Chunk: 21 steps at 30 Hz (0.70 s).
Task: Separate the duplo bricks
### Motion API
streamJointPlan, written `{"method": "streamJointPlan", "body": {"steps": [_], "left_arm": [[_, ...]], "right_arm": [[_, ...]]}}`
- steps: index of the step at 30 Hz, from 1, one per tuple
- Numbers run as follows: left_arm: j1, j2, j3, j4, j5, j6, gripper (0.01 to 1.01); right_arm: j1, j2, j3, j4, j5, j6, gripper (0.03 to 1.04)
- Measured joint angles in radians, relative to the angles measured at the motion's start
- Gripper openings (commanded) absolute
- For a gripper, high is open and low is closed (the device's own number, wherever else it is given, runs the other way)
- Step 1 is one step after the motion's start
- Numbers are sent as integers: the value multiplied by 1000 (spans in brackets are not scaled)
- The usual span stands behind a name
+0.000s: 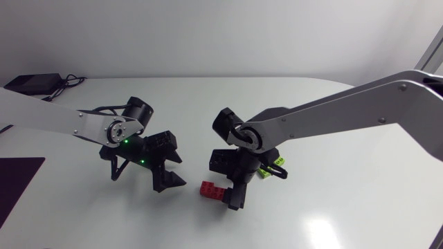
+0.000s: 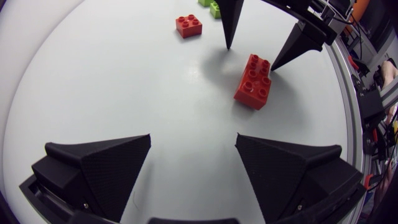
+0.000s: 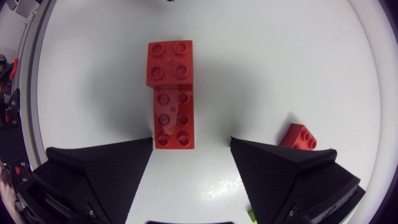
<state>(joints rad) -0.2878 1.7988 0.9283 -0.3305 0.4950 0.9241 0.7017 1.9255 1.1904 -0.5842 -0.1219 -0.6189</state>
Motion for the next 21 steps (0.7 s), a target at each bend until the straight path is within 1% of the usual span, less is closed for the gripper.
{"method": "streamJointPlan", "body": {"steps": [10, 15, 18, 21], "left_arm": [[0, 0, 0, -3, 3, 0, 959], [0, 0, 0, -3, 6, 0, 959], [0, 0, 0, -3, 7, 3, 959], [2, 0, 0, -3, 11, 3, 959]], "right_arm": [[3, 23, 31, -40, 22, -15, 884], [15, 36, 52, -58, 26, -29, 816], [24, 45, 66, -68, 34, -30, 797], [28, 53, 77, -72, 37, -29, 700]]}}
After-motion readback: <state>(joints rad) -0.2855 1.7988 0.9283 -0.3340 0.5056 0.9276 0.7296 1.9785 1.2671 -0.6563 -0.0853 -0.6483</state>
